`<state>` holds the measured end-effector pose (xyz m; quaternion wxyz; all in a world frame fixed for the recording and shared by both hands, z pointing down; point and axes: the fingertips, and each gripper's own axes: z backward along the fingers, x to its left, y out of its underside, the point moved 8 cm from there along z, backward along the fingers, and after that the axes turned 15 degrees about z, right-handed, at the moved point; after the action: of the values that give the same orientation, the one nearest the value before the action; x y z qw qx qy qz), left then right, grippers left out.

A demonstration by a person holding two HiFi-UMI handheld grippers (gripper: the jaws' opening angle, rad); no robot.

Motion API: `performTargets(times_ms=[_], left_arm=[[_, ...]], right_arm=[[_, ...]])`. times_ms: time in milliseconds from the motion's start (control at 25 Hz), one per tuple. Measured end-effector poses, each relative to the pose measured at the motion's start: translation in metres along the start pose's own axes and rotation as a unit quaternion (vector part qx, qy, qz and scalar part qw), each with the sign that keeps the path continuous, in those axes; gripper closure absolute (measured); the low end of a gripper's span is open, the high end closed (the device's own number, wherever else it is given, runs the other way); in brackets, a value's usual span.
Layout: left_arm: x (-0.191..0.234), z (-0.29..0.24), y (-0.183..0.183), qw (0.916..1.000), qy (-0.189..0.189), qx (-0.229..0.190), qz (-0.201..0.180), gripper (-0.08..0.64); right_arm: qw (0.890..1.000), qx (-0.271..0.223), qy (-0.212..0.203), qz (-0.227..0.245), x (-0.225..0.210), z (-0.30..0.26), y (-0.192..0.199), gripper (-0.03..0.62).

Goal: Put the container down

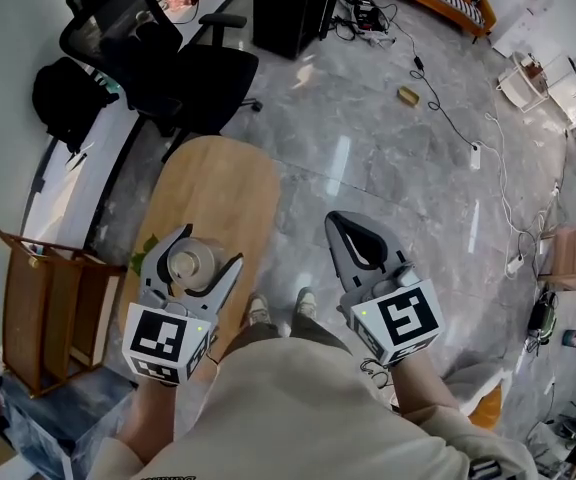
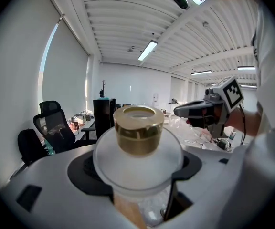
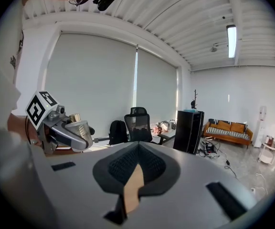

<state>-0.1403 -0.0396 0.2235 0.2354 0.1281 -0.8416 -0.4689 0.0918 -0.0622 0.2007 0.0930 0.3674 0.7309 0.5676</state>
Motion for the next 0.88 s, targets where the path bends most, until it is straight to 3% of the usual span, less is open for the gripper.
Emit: performTargets(times_ms=[480, 880], left_arm=[[0.01, -0.039, 0.0, 0.9997, -0.021, -0.002, 0.007, 0.229], [0.043, -0.095, -0.011, 0.9988, -0.04, -0.024, -0.013, 0.227]], right_arm=[[0.998, -0.01, -0.055, -0.017, -0.023, -0.03, 0.023, 0.595], [0.997, -0.042, -0.058, -0.011, -0.042, -0.09, 0.016, 0.595]])
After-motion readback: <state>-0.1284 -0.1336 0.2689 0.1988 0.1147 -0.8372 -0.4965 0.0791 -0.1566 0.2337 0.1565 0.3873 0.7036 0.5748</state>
